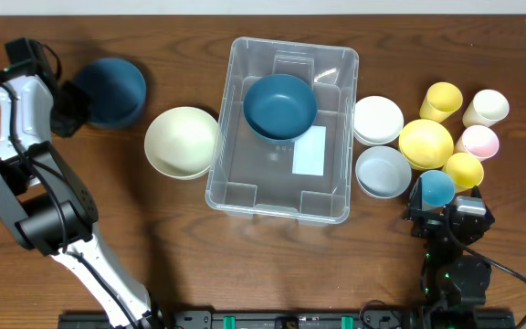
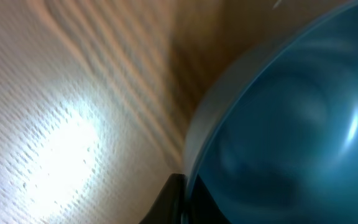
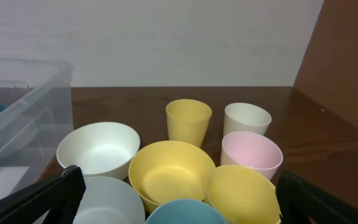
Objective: Pack container
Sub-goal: 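Lift the teal bowl with the left gripper and carry it over the container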
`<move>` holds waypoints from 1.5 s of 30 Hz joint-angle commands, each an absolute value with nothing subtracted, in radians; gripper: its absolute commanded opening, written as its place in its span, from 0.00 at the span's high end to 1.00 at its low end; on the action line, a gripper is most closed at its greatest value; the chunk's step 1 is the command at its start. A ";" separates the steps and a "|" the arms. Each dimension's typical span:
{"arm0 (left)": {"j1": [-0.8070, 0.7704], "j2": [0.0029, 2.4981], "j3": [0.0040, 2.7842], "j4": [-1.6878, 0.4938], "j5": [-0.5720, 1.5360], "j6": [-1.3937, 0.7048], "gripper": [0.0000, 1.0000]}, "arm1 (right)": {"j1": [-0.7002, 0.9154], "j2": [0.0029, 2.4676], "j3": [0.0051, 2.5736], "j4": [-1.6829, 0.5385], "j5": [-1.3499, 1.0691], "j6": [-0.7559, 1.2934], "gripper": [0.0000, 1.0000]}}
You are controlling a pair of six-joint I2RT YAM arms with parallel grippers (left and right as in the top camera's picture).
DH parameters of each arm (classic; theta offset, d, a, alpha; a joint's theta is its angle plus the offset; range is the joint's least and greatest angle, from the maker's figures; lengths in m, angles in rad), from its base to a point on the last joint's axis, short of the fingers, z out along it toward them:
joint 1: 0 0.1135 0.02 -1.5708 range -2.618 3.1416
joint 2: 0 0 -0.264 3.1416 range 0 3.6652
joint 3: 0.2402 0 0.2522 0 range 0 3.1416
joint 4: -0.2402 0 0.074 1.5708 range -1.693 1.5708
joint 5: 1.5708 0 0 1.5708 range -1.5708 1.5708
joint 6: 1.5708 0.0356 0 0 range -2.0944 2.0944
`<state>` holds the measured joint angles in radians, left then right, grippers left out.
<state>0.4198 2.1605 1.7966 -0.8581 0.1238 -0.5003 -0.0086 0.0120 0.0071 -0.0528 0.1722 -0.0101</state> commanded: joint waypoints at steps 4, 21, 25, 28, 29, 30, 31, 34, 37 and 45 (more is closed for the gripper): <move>0.432 2.053 1.901 -0.854 0.113 -0.502 0.94 | 0.001 0.005 0.006 -0.056 0.176 0.003 0.01; 0.155 1.795 1.912 -0.859 0.147 -0.324 0.94 | 0.001 0.005 0.006 -0.056 0.176 0.003 0.01; 0.040 1.775 1.912 -0.870 0.146 -0.313 0.94 | 0.001 0.005 0.006 -0.056 0.176 0.003 0.01; -0.040 1.773 1.912 -0.899 0.146 -0.307 0.94 | 0.001 0.005 0.006 -0.056 0.176 0.003 0.01; -0.066 1.773 1.911 -0.916 0.146 -0.307 0.94 | 0.001 0.005 0.006 -0.056 0.176 0.003 0.01; -0.088 1.773 1.911 -0.933 0.146 -0.307 0.94 | 0.001 0.005 0.006 -0.056 0.176 0.003 0.01; -0.109 1.773 1.911 -0.950 0.146 -0.307 0.94 | 0.001 0.005 0.006 -0.056 0.176 0.003 0.01; -0.171 1.773 1.909 -0.991 0.146 -0.306 0.94 | 0.001 0.005 0.006 -0.056 0.176 0.003 0.01; -0.224 1.775 1.906 -1.010 0.146 -0.288 0.94 | 0.001 0.005 0.006 -0.056 0.176 0.003 0.01; -0.307 1.813 1.866 -1.008 0.145 -0.261 0.94 | 0.001 0.005 0.006 -0.056 0.176 0.003 0.01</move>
<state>-0.2939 1.8027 1.8854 -1.0092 0.1360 -0.2825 -0.0086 0.0120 0.0071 -0.0528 0.1722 -0.0101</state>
